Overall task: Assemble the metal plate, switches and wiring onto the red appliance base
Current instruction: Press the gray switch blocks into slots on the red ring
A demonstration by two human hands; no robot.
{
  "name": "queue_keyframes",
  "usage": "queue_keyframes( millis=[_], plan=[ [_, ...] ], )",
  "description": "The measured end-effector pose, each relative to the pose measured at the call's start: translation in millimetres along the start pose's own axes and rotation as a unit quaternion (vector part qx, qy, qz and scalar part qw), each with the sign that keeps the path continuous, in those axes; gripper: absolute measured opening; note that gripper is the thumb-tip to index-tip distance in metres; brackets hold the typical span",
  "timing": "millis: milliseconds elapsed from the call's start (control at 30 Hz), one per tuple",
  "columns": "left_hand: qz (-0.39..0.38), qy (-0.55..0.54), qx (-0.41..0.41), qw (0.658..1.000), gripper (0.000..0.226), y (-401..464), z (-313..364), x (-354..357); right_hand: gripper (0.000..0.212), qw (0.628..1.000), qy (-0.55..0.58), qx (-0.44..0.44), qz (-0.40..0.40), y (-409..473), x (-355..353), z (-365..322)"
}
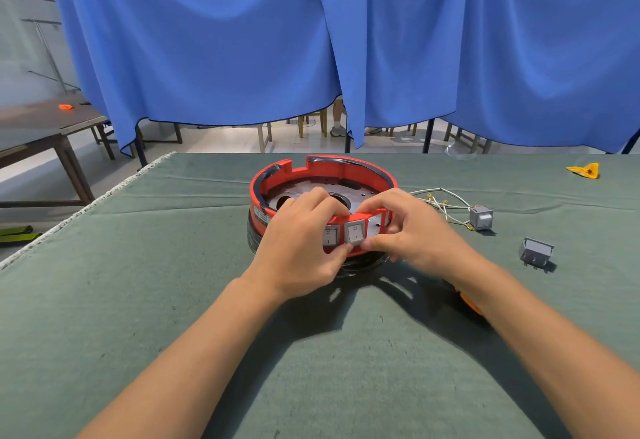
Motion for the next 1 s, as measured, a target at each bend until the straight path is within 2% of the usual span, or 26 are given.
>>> queue_keyframes(
  millis=[200,333,467,533,633,733,833,933,1000],
  plan=[
    [-0.012,-0.001,0.004,1.0,0.038,-1,1,2,0.042,1.0,-0.011,0.001,0.023,0,-3,0],
    [0.006,-0.014,-0.023,1.0,0.031,-1,-2,0,0.037,1.0,-0.017,0.004,0.024,-2,-1,-4],
    [0.02,0.055,-0.054,0.997,0.033,-2,1,4,0.03,0.999,-0.006,0.013,0.048,-7,-6,-2],
    [0.031,0.074,-0.069,0.994,0.034,-2,6,5,0.035,0.996,-0.041,0.02,0.083,-11,-13,0],
    [0.033,0.093,-0.074,0.992,0.032,2,15,10,0.03,0.979,-0.067,0.047,0.188,-22,-37,8],
    [0.019,0.107,-0.085,0.99,0.031,8,19,16,0.021,0.944,-0.121,0.13,0.279,-39,-66,26],
    [0.014,0.11,-0.093,0.989,0.03,10,18,18,0.037,0.913,-0.227,0.227,0.253,-45,-80,52],
    [0.022,0.102,-0.086,0.991,0.029,10,16,17,0.057,0.901,-0.237,0.308,0.192,-52,-87,82],
    [0.027,0.101,-0.08,0.991,0.026,10,16,18,0.06,0.896,-0.227,0.348,0.154,-59,-88,100]
  ],
)
Point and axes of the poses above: each hand's wrist, its own y-axis towards the middle knuckle, its own x-axis out of the palm, z = x × y, the point moved 10 cm from there along y, towards the middle knuckle, and after that the axes turned 9 degrees about -z, right-handed, at the moved point
